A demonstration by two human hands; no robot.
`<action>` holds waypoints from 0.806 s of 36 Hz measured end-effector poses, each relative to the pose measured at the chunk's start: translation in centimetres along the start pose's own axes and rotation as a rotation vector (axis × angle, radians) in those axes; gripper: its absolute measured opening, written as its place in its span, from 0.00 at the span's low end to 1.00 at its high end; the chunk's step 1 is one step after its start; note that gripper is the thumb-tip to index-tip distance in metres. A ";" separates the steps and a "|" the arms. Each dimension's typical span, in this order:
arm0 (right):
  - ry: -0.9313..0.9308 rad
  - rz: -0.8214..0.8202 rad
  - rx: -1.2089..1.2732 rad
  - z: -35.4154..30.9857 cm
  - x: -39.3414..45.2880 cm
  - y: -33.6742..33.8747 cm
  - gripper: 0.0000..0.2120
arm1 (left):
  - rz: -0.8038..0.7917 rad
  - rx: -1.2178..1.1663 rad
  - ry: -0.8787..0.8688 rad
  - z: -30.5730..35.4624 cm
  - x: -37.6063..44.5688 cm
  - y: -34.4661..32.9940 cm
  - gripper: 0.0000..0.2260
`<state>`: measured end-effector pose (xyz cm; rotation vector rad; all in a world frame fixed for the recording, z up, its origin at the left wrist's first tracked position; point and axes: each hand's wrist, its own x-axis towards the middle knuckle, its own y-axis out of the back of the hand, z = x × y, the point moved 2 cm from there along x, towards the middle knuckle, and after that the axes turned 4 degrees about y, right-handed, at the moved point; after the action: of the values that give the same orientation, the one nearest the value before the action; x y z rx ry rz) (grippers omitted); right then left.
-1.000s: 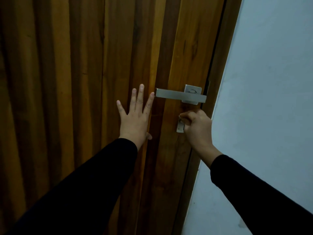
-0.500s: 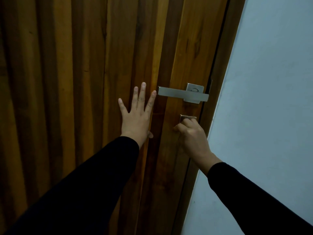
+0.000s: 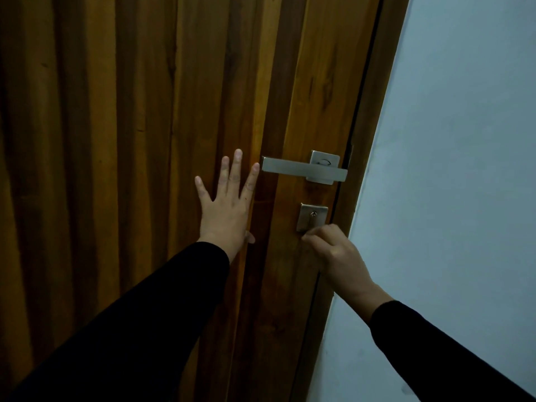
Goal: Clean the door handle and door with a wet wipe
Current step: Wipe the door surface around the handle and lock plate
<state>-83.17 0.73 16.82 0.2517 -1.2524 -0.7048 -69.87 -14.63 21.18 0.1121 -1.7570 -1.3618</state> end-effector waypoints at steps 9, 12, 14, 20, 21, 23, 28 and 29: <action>0.109 -0.026 -0.049 -1.4 1.2 -2.5 0.03 | -0.010 0.017 0.015 0.1 0.0 0.0 0.62; 0.049 -0.009 -0.069 -0.8 0.7 -2.6 0.06 | -0.003 0.009 0.010 0.0 0.1 0.0 0.62; -0.013 -0.015 -0.067 -0.2 0.1 -2.5 0.05 | -0.004 0.014 0.009 0.0 0.0 0.1 0.62; -0.339 0.089 0.084 2.0 -1.1 -0.7 0.10 | 0.003 0.016 0.005 0.0 0.0 -0.1 0.62; -0.412 0.153 0.119 2.3 -0.8 0.0 0.11 | 0.004 0.017 0.006 0.0 0.0 0.0 0.62; -0.495 0.253 0.168 2.7 0.3 1.1 0.11 | 0.001 0.022 0.006 0.0 0.0 0.0 0.62; -0.537 0.245 0.190 3.7 2.4 1.3 0.08 | -0.007 0.018 0.004 0.1 -0.1 0.2 0.61; -0.551 0.245 0.193 3.7 2.3 1.1 0.07 | -0.007 0.019 0.007 0.1 -0.1 0.2 0.61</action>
<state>-85.88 0.84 20.36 0.0560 -1.8460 -0.4506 -69.80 -14.43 21.24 0.1332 -1.7660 -1.3480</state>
